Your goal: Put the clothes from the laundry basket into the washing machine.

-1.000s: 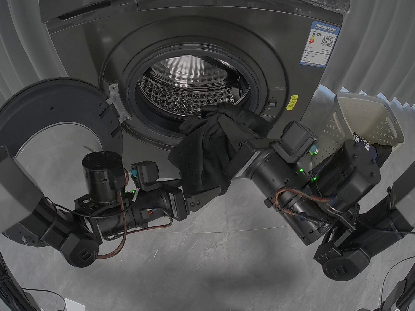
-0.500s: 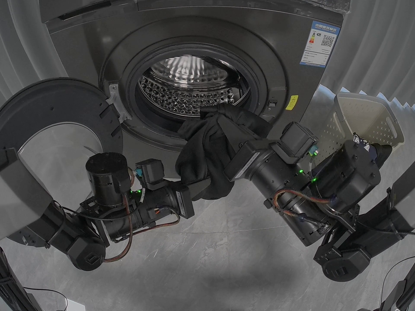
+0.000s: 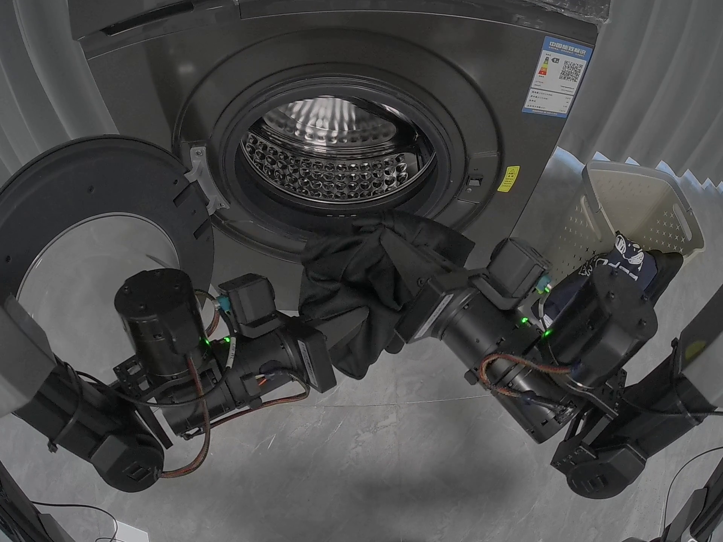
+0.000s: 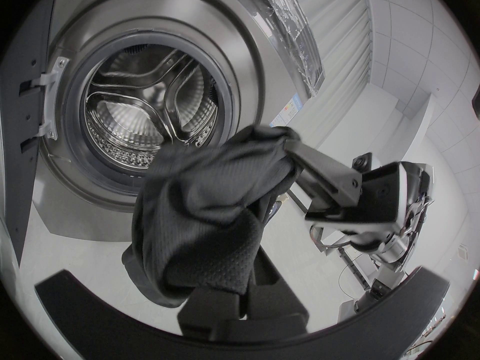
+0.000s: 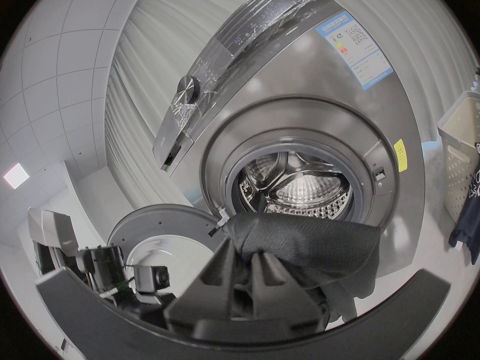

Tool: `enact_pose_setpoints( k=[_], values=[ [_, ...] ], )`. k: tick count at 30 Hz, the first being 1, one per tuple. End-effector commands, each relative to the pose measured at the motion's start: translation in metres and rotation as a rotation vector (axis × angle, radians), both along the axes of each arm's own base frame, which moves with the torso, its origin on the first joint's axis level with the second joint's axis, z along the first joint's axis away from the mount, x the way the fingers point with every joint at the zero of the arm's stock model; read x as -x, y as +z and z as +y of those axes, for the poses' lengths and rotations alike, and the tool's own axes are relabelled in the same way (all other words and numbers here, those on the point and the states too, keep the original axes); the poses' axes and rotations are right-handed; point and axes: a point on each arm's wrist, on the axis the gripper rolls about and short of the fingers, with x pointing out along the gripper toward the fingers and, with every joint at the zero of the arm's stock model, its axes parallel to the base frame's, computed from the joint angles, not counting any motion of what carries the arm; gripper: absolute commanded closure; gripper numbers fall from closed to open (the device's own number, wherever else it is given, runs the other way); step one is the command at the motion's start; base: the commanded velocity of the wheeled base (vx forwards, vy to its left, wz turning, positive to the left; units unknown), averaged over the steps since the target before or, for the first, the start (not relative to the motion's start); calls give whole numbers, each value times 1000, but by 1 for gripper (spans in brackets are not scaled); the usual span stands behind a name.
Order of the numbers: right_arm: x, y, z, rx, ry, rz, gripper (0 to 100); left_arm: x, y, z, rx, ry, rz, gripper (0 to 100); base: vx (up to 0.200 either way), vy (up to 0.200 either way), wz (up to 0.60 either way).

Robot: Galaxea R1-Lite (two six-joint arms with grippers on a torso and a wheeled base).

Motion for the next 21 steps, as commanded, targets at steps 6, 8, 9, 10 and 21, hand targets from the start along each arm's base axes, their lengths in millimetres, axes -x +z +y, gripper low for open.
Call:
enact_pose_setpoints(
  k=[6, 8, 9, 10, 21],
  values=[
    [7, -17, -6, 58, 6, 50, 0, 8, 20, 9, 58, 28, -65, 100, 0, 0, 0],
    [11, -22, -10, 78, 9, 65, 0, 5, 24, 8, 73, 67, -85, 100, 0, 0, 0],
    [14, -22, -13, 84, 10, 68, 0, 3, 27, 7, 83, 80, -95, 100, 0, 0, 0],
    [17, -21, -16, 86, 10, 70, 0, 1, 29, 7, 91, 96, -104, 100, 0, 0, 0],
    [35, -52, -37, 235, 44, 146, 0, -5, 53, 3, 154, 145, -172, 100, 0, 0, 0]
  ],
)
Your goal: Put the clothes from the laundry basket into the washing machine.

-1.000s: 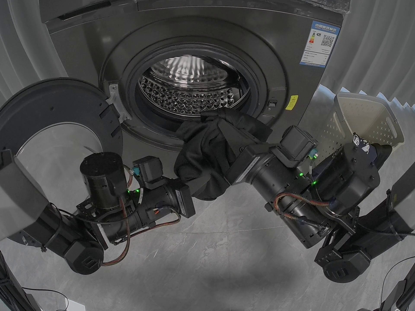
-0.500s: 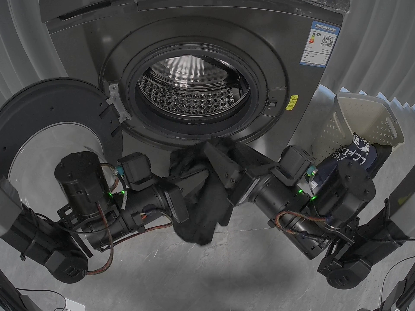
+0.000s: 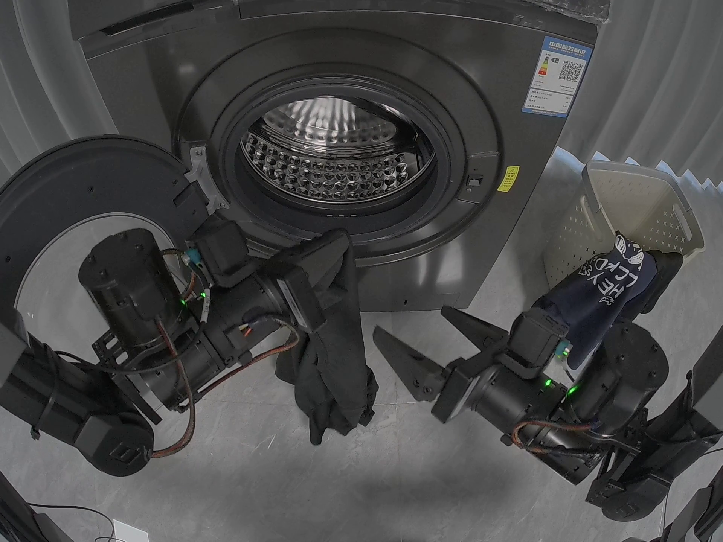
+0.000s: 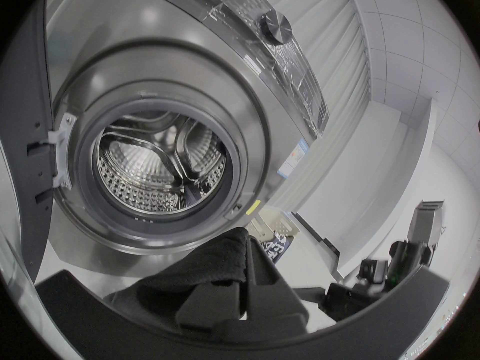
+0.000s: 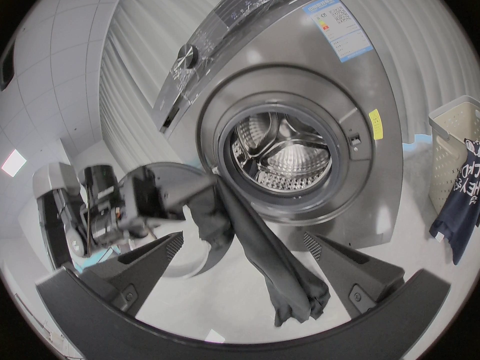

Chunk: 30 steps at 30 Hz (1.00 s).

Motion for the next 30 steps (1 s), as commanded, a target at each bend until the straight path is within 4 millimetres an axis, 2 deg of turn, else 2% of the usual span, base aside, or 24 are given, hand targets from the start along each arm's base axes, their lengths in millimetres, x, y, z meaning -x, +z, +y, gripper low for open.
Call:
enact_pose_setpoints(
  k=[1, 8, 14, 19, 21, 26, 30],
  values=[
    [7, -13, -7, 66, 17, 28, 0, -3, 16, -1, 38, 22, -43, 100, 0, 0, 0],
    [-4, -26, 6, 91, 14, 41, 0, -2, 24, -1, 57, 28, -65, 100, 0, 0, 0],
    [-26, -37, 26, 100, 3, 24, 0, 8, 37, 3, 74, 19, -89, 100, 0, 0, 0],
    [-29, -45, 41, 111, 26, 19, 0, 7, 41, 3, 79, 21, -93, 100, 0, 0, 0],
    [-27, -51, 46, 126, 47, 25, 0, 6, 42, 2, 81, 21, -98, 100, 0, 0, 0],
    [-39, -71, 53, 160, 35, 47, 0, 5, 47, 1, 92, 21, -112, 100, 0, 0, 0],
    [-57, -91, 60, 185, 21, 52, 0, 5, 51, 1, 100, 21, -123, 100, 0, 0, 0]
  ],
)
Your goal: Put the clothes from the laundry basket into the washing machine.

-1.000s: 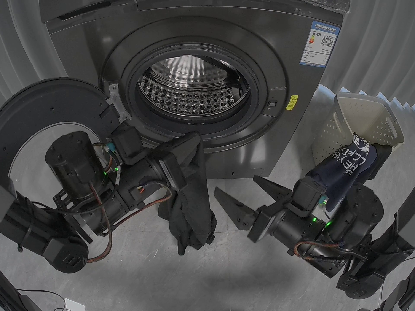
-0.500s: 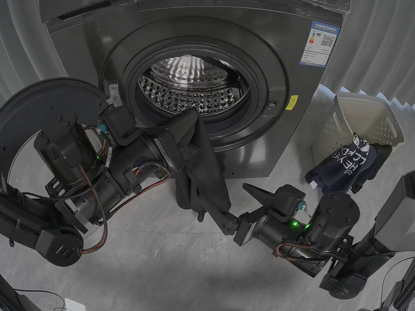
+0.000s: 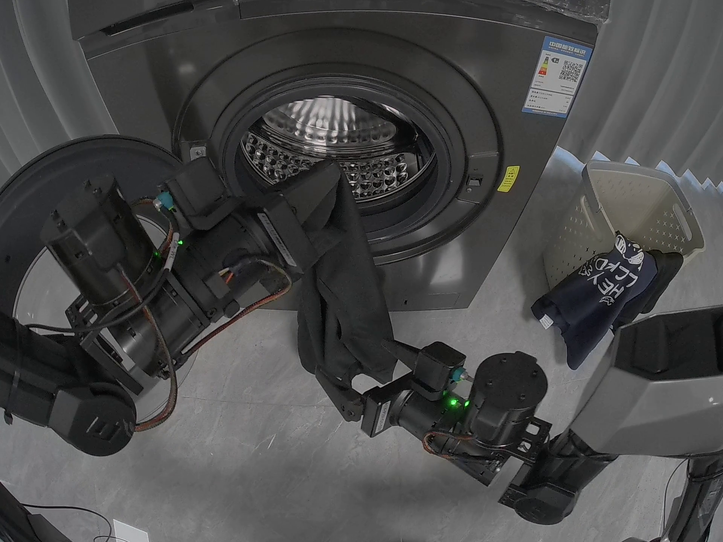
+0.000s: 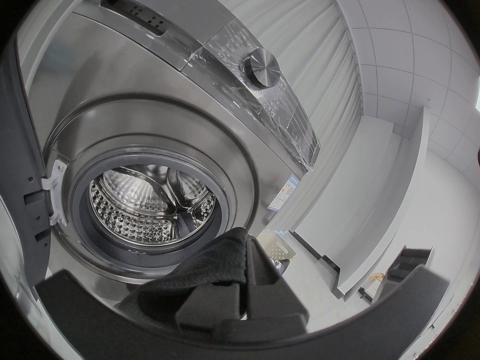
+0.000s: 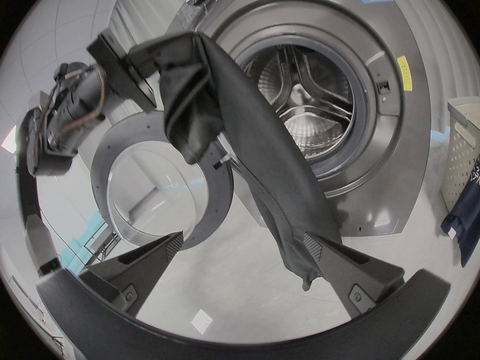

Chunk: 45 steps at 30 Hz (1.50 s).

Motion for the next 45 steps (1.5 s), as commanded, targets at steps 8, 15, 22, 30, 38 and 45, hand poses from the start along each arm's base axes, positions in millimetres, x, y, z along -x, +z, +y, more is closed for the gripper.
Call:
enact_pose_setpoints(
  k=[8, 15, 22, 30, 38, 45],
  values=[
    [-39, -51, 20, 54, -23, 17, 0, 4, 8, 3, 17, 0, -23, 100, 0, 0, 0],
    [-67, -61, 18, 35, -79, 0, 0, 7, 8, 4, 17, -2, -23, 100, 0, 0, 0],
    [-98, -62, 9, 9, -142, -33, 0, 9, 3, 5, 9, 8, -8, 100, 0, 0, 0],
    [-119, -57, 2, -28, -189, -69, 0, 9, 3, 6, 8, 8, -7, 100, 0, 0, 0],
    [-123, -58, 2, -31, -195, -72, 100, 9, 3, 6, 8, 9, -7, 100, 0, 0, 0],
    [-117, -56, -6, -19, -201, -60, 100, 8, 3, 9, 9, 20, -8, 100, 0, 0, 0]
  ],
)
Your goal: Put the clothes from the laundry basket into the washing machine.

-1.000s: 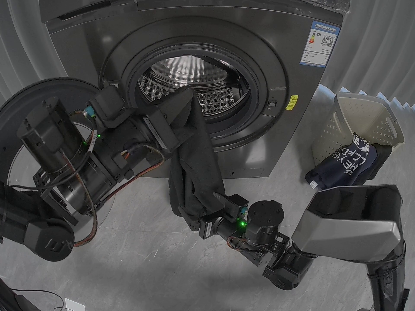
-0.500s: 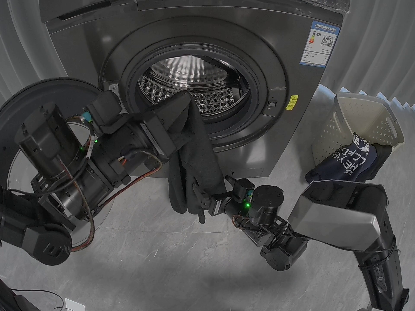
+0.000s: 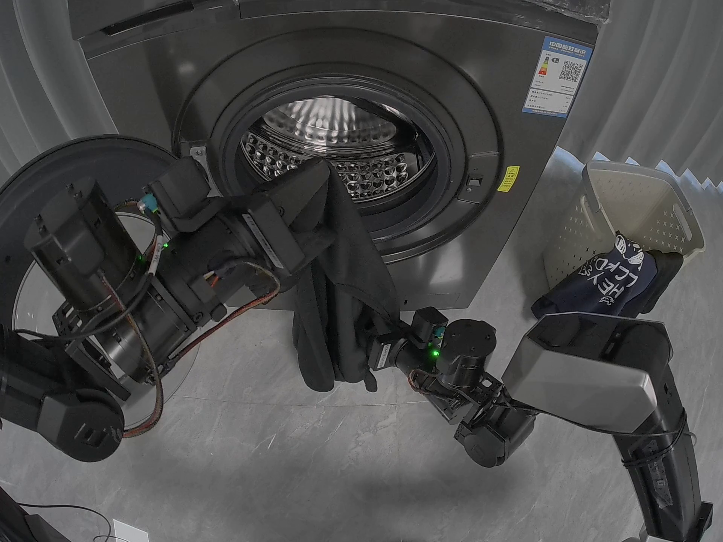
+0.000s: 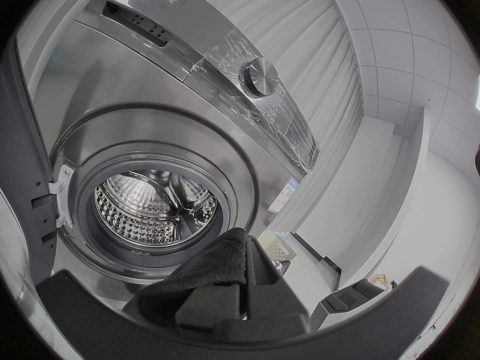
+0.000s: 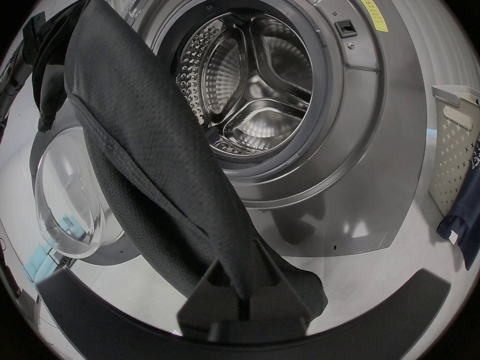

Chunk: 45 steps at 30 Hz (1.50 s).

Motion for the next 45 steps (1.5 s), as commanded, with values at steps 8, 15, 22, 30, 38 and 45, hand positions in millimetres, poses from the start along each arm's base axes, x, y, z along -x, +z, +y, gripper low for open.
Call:
enact_pose_setpoints(
  k=[8, 15, 22, 30, 38, 45],
  values=[
    [24, 50, -50, 29, -51, -11, 100, 2, 1, 7, 1, 17, -2, 100, 0, 0, 0],
    [50, 96, -104, 47, -93, -61, 100, -1, -26, 21, -66, 84, 85, 100, 0, 0, 0],
    [74, 145, -111, -22, -44, -188, 100, -3, -43, 33, -97, 135, 152, 100, 0, 0, 0],
    [81, 146, -106, -34, -2, -183, 100, 3, -73, 41, -155, 180, 252, 100, 0, 0, 0],
    [98, 152, -92, -55, 67, -194, 100, -3, -116, 35, -251, 165, 376, 0, 0, 0, 0],
    [104, 150, -84, -71, 87, -175, 100, -1, -151, 27, -331, 136, 454, 0, 0, 0, 0]
  ],
)
